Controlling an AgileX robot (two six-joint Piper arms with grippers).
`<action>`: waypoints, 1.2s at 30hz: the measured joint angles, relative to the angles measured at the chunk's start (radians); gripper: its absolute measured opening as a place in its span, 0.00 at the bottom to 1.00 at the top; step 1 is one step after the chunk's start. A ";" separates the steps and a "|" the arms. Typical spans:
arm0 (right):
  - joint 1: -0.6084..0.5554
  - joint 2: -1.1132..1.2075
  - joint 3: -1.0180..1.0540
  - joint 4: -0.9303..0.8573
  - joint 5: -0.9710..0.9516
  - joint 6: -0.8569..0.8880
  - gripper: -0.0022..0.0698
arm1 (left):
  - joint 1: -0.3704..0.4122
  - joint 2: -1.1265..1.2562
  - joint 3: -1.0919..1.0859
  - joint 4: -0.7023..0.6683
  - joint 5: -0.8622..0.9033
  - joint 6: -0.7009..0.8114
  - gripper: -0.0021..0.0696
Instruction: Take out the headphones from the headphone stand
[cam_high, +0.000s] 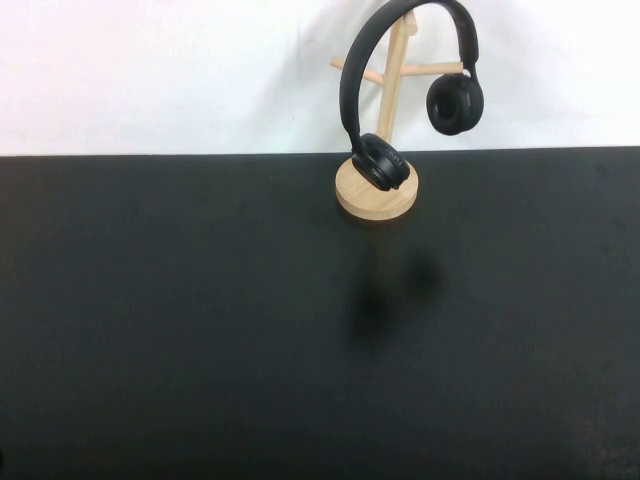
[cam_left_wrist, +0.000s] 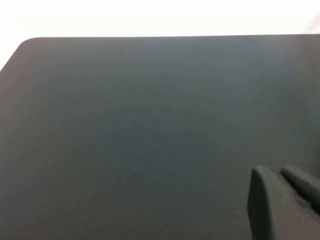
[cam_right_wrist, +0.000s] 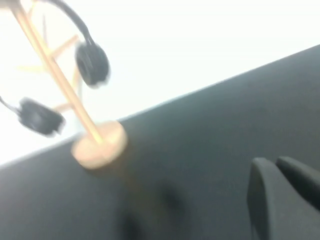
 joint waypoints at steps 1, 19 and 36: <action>0.000 0.000 0.000 0.018 0.000 0.000 0.02 | 0.000 0.000 0.000 0.000 0.000 0.000 0.03; 0.000 0.000 -0.004 0.195 -0.004 -0.012 0.02 | 0.000 0.000 0.000 0.000 0.000 0.000 0.03; 0.000 0.635 -0.535 -0.084 0.629 -0.035 0.03 | 0.000 0.000 0.000 0.000 0.000 0.000 0.03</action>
